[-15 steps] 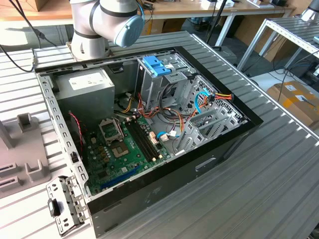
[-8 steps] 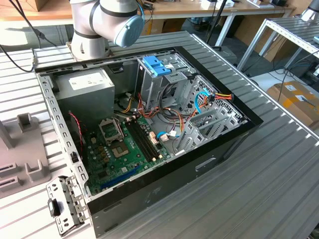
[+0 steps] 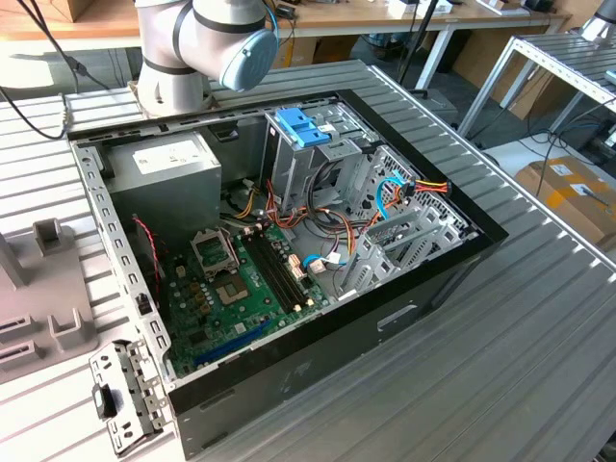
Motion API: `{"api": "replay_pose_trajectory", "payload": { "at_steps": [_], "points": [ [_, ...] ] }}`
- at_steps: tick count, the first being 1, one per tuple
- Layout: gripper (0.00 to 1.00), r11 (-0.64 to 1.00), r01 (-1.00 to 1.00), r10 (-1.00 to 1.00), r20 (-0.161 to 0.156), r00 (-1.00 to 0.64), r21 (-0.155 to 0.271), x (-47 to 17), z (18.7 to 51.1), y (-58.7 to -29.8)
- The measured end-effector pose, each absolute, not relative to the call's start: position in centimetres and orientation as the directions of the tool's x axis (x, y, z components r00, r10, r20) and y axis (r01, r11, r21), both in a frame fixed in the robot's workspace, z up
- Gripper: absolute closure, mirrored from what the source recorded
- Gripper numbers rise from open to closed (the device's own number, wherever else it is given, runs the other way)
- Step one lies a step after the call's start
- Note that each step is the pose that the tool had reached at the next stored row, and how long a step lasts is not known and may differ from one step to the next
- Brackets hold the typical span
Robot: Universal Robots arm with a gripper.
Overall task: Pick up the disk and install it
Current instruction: 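Pick up the disk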
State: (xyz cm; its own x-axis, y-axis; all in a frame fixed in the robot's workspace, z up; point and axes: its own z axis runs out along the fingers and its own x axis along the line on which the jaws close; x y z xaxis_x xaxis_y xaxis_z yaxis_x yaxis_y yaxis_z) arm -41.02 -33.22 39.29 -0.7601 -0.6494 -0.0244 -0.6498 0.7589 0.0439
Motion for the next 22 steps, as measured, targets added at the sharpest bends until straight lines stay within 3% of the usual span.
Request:
{"api": "replay_pose_trajectory", "payload": {
  "at_steps": [22],
  "points": [
    [0.89, 0.591, -0.806, -0.806, -0.024, -0.592, 0.044, -41.02, 39.28, -33.22]
  ]
}}
